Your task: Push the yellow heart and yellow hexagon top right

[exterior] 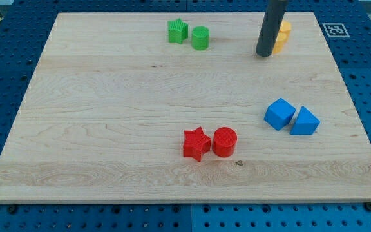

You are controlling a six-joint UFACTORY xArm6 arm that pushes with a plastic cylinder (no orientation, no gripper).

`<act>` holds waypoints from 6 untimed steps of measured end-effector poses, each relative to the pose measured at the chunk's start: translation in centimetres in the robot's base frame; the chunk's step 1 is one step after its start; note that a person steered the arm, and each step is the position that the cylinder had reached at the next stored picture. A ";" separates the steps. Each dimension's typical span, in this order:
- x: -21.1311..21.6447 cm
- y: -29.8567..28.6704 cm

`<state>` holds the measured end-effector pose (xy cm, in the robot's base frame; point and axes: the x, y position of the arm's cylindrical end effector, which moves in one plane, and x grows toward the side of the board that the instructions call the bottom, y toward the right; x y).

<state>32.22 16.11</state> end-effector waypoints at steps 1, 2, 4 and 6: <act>-0.5 1.5; -1.6 2.1; -3.3 2.1; -4.1 2.1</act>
